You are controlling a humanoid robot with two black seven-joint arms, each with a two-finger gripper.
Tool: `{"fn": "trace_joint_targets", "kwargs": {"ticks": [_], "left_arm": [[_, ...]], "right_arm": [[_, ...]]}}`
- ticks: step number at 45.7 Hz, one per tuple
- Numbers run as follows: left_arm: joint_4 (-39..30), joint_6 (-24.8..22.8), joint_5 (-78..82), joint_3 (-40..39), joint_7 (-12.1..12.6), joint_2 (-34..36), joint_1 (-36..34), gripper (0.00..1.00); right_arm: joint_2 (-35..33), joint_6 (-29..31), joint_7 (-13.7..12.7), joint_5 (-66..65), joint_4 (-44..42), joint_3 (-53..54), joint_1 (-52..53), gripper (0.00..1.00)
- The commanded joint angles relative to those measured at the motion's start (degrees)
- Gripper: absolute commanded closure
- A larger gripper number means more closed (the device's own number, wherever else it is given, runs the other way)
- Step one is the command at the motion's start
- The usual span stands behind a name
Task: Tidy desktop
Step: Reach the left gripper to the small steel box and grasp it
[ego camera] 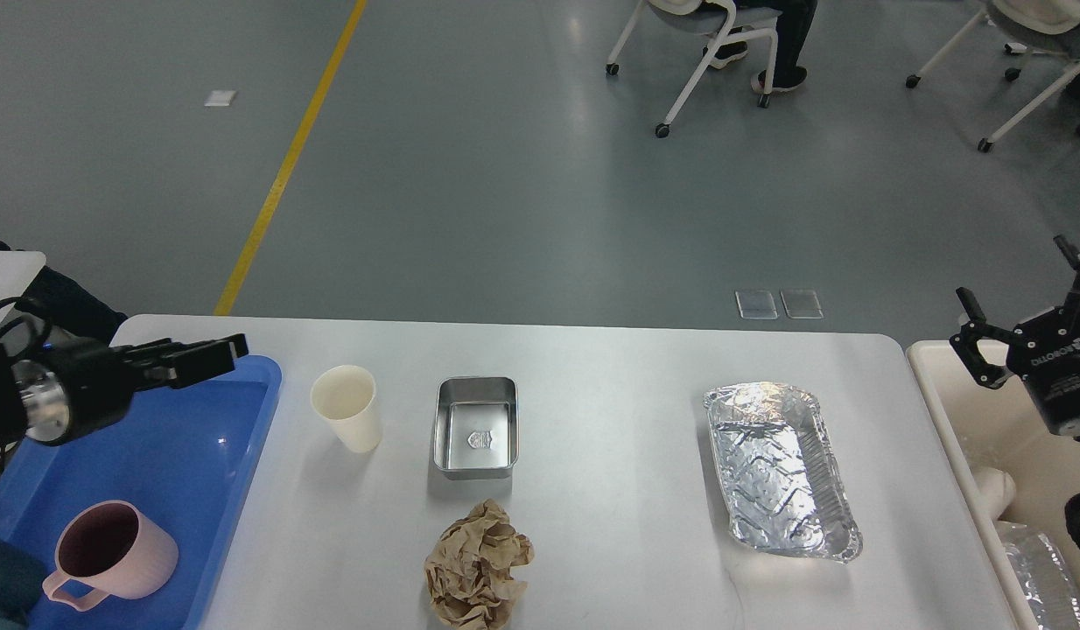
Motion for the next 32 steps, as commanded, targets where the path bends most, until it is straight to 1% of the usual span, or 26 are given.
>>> {"fn": "trace_joint_targets", "kwargs": {"ticks": [1,6,11,16,21,27,32], "left_arm": [[3.05,-0.58,0.17,0.32,0.90,-11.32,-2.18,0.03],[5.86,-0.67,0.17,1.46,0.81,-18.62,-4.64,0.03],[8.67,-0.67,0.26,5.40,0.99,-23.72,-6.75,0.03],[10.52,-0.67,0.79,9.80,1.16,-25.57,-7.54,0.04],[13.94,-0.50,0.70,12.36,2.83,-28.91,-7.81,0.06],[19.57,-0.41,0.79,12.62,4.15,-35.24,-7.02,0.06],[22.12,-0.41,0.70,13.24,5.47,-36.74,-6.76,0.06]], "right_arm": [[-0.15,-0.01,0.01,0.02,0.02,0.09,-0.01,0.00],[-0.24,-0.10,0.01,0.02,0.02,0.17,-0.01,0.00],[-0.24,-0.10,0.09,-0.07,0.02,0.17,0.07,0.00],[-0.24,-0.10,0.01,-0.07,-0.07,0.17,-0.01,0.00],[-0.24,-0.10,0.09,0.02,0.02,0.26,-0.01,0.00],[-0.24,-0.01,0.09,0.02,0.02,0.35,-0.01,0.00],[-0.24,-0.01,0.09,0.02,0.02,0.61,-0.01,0.00]]}}
